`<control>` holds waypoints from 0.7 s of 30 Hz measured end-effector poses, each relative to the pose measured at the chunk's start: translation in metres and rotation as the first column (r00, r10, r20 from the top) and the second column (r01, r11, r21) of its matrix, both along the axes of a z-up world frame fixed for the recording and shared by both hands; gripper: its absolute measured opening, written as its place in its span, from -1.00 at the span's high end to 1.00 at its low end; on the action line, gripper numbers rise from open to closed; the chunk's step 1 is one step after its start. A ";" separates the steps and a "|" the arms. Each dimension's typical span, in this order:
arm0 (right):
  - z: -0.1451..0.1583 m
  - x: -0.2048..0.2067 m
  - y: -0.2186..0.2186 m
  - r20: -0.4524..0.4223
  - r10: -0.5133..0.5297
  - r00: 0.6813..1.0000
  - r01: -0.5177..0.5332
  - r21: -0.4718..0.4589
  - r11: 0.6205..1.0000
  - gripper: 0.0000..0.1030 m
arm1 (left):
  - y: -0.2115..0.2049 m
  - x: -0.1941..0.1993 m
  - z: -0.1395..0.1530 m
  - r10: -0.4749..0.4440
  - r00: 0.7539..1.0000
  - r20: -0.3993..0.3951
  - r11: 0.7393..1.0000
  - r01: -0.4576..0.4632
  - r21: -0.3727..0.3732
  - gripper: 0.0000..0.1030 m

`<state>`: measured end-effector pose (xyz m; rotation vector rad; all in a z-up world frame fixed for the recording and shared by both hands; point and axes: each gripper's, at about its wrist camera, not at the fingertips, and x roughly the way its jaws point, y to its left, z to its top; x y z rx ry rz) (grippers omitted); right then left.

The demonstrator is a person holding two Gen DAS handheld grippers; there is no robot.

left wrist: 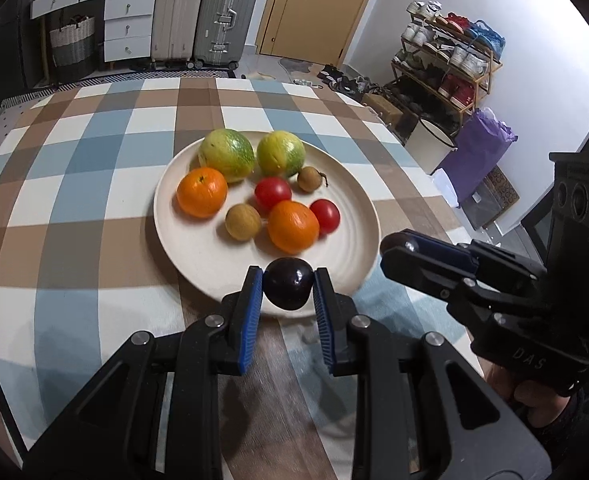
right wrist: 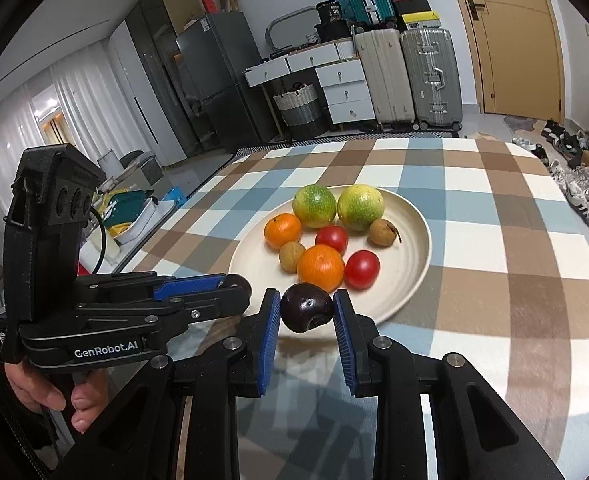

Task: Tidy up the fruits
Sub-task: 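Carry both plums onto the plate and open both tools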

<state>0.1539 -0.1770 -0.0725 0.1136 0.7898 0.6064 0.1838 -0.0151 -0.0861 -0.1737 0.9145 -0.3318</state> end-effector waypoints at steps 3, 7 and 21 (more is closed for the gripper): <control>-0.003 0.011 0.004 -0.016 0.005 1.000 -0.005 0.008 1.000 0.48 | 0.002 0.011 -0.003 0.001 1.000 -0.011 1.000 -0.001 -0.005 0.56; -0.009 0.022 0.009 -0.039 0.008 0.999 -0.007 0.010 1.000 0.48 | 0.001 0.025 -0.012 -0.008 0.999 -0.033 1.000 0.008 -0.014 0.56; -0.005 0.018 0.000 -0.018 -0.033 0.999 0.034 0.052 0.998 0.05 | 0.002 0.021 -0.007 0.008 1.000 -0.015 1.000 -0.008 -0.016 0.51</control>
